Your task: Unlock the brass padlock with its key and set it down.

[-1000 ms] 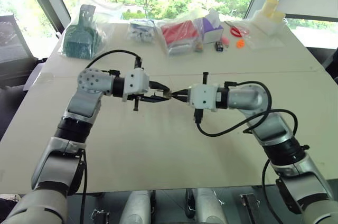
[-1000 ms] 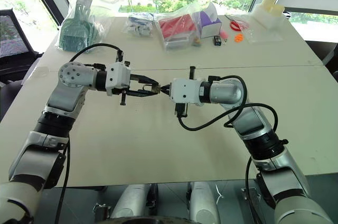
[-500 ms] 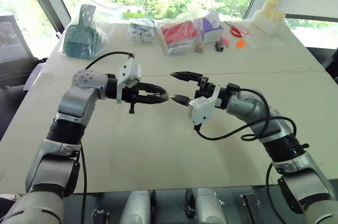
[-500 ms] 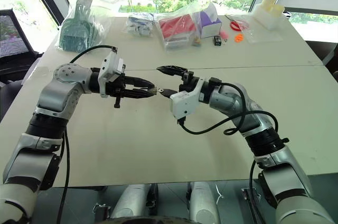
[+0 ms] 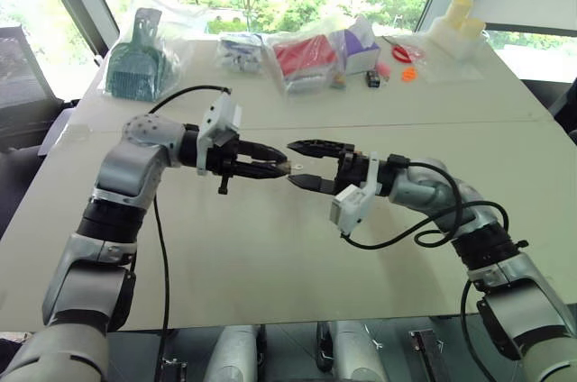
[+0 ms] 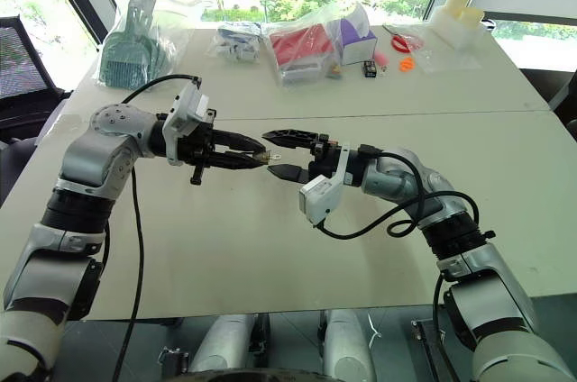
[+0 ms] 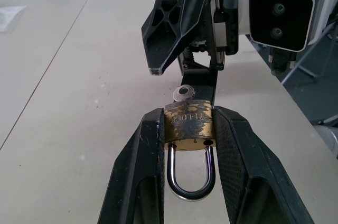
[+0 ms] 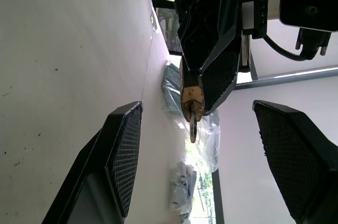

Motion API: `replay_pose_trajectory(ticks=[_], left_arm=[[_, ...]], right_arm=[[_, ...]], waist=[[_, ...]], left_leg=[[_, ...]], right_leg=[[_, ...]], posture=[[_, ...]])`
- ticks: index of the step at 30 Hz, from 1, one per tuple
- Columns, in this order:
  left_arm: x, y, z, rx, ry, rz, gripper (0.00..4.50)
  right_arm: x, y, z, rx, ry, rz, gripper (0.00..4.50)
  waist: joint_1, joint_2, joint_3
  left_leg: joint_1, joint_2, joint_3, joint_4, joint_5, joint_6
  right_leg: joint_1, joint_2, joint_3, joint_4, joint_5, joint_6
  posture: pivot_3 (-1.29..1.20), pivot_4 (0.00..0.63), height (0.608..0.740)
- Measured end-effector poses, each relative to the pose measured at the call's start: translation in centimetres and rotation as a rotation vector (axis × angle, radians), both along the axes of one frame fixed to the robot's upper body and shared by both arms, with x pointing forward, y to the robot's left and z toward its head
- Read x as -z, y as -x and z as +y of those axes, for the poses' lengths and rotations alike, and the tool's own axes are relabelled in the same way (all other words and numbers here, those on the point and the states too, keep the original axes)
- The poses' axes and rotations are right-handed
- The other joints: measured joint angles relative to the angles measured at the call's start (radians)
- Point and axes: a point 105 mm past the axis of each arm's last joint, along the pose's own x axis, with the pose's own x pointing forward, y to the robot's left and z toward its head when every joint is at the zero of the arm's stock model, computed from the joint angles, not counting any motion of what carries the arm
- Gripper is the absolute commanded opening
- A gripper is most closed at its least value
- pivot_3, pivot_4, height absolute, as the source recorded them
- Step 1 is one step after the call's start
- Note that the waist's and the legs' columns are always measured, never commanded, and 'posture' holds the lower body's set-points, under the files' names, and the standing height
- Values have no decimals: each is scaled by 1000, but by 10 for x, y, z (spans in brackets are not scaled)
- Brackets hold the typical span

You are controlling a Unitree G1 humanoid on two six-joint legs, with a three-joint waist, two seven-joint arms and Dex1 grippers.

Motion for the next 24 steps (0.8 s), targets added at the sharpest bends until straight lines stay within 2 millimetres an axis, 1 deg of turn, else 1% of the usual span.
replay_pose_trajectory(ticks=[4, 5, 7, 10, 11, 12, 23, 24], left_arm=[[-1, 1, -1, 3, 0, -5, 738], [-1, 1, -1, 3, 0, -6, 738], [-1, 1, -1, 2, 0, -6, 738], [-1, 0, -1, 1, 0, -8, 738], [-2, 0, 0, 1, 3, -11, 738], [-2, 0, 0, -1, 5, -15, 738], [-5, 0, 1, -15, -1, -23, 738], [-5, 1, 1, -18, -3, -18, 1238]], right_arm=[[0, 2, 2, -20, 7, -3, 3392], [0, 3, 3, -24, 9, -3, 3159], [0, 3, 3, -30, 12, -6, 2576], [-3, 4, 5, -42, 13, -20, 1019], [-2, 4, 5, -43, 19, -19, 438], [-1, 4, 5, -43, 20, -16, 69], [-2, 1, 6, -50, 18, -23, 69], [-2, 1, 6, -51, 18, -22, 24]], waist=[[1, 0, 0], [1, 0, 0], [1, 0, 0], [1, 0, 0], [1, 0, 0], [1, 0, 0], [1, 0, 0], [1, 0, 0]], left_leg=[[0, 0, 0, 0, 0, 0], [0, 0, 0, 0, 0, 0], [0, 0, 0, 0, 0, 0], [0, 0, 0, 0, 0, 0], [0, 0, 0, 0, 0, 0], [0, 0, 0, 0, 0, 0], [0, 0, 0, 0, 0, 0], [0, 0, 0, 0, 0, 0]], right_leg=[[0, 0, 0, 0, 0, 0], [0, 0, 0, 0, 0, 0], [0, 0, 0, 0, 0, 0], [0, 0, 0, 0, 0, 0], [0, 0, 0, 0, 0, 0], [0, 0, 0, 0, 0, 0], [0, 0, 0, 0, 0, 0], [0, 0, 0, 0, 0, 0]], posture=[[0, 150, 740], [0, 150, 740], [0, 150, 740], [0, 150, 740], [0, 150, 740], [0, 150, 740], [0, 150, 740], [0, 150, 740]])
